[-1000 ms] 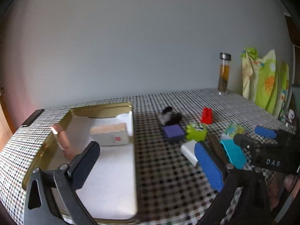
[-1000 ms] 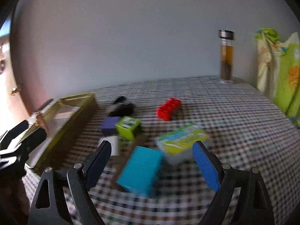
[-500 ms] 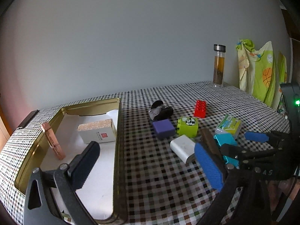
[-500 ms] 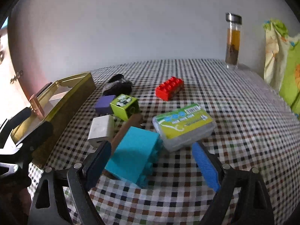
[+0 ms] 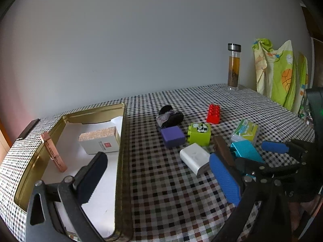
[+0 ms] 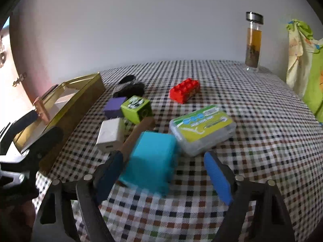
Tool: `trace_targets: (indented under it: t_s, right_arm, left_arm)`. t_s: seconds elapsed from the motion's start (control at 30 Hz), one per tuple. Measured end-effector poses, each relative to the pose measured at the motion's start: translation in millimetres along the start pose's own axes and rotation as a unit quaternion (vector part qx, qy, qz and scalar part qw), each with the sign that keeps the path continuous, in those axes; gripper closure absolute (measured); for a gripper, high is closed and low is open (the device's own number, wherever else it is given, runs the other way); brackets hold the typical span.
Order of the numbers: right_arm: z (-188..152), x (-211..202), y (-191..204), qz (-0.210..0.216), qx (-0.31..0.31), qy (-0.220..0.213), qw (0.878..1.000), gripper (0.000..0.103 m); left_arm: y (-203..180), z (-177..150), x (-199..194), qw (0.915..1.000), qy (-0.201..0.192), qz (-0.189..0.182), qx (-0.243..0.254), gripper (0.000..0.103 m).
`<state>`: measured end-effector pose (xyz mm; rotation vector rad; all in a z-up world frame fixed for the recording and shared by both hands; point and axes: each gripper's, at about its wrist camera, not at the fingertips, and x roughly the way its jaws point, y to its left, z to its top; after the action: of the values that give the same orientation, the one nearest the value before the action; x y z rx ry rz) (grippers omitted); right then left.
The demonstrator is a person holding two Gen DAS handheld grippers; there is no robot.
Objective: Organize rigid objects
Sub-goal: 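Grasp the teal toy brick with the right tool and lift it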
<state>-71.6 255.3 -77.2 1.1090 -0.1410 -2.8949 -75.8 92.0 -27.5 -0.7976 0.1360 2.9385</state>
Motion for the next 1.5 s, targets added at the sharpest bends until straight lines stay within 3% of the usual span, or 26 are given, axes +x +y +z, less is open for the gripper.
trace_targets:
  t_s: [0.13, 0.2, 0.27, 0.5, 0.77, 0.93, 1.07, 1.13, 1.23, 1.37, 1.5]
  right_arm:
    - [0, 5, -5, 0.002, 0.010, 0.012, 1.000, 0.025]
    - [-1, 7, -8, -0.001, 0.010, 0.021, 1.000, 0.034]
    - [-1, 11, -11, 0.001, 0.014, 0.032, 0.999, 0.051]
    - [2, 19, -6, 0.003, -0.014, 0.046, 0.999, 0.057]
    - [11, -3, -27, -0.015, 0.031, -0.021, 0.999, 0.058]
    - [21, -10, -39, -0.061, 0.040, -0.055, 0.996, 0.058]
    - [25, -7, -45, -0.060, 0.045, -0.057, 0.996, 0.057]
    - [27, -5, -41, -0.063, 0.038, -0.059, 0.996, 0.057]
    - [29, -5, -40, -0.060, 0.037, -0.060, 0.996, 0.057]
    - [29, -6, -43, -0.053, 0.046, -0.064, 0.995, 0.057]
    - [29, -8, -42, -0.053, 0.046, -0.070, 0.995, 0.057]
  left_arm:
    - [-2, 0, -1, 1.0000, -0.002, -0.001, 0.004, 0.001]
    - [-3, 0, 0, 1.0000, -0.001, -0.006, 0.005, 0.001]
    - [-6, 1, 1, 0.9999, 0.002, -0.010, 0.006, 0.001]
    - [-18, 2, 9, 0.9993, 0.015, -0.031, 0.016, 0.001]
    - [-37, 5, 17, 0.9975, 0.032, -0.057, 0.026, 0.002]
    - [-57, 5, 23, 0.9952, 0.044, -0.072, 0.050, 0.015]
    - [-74, 6, 34, 0.9905, 0.072, -0.090, 0.074, 0.025]
    - [-81, 7, 42, 0.9878, 0.092, -0.097, 0.080, 0.043]
    - [-88, 7, 54, 0.9836, 0.119, -0.109, 0.081, 0.047]
    - [-97, 11, 58, 0.9844, 0.119, -0.095, 0.088, 0.049]
    - [-111, 11, 59, 0.9820, 0.120, -0.096, 0.110, 0.069]
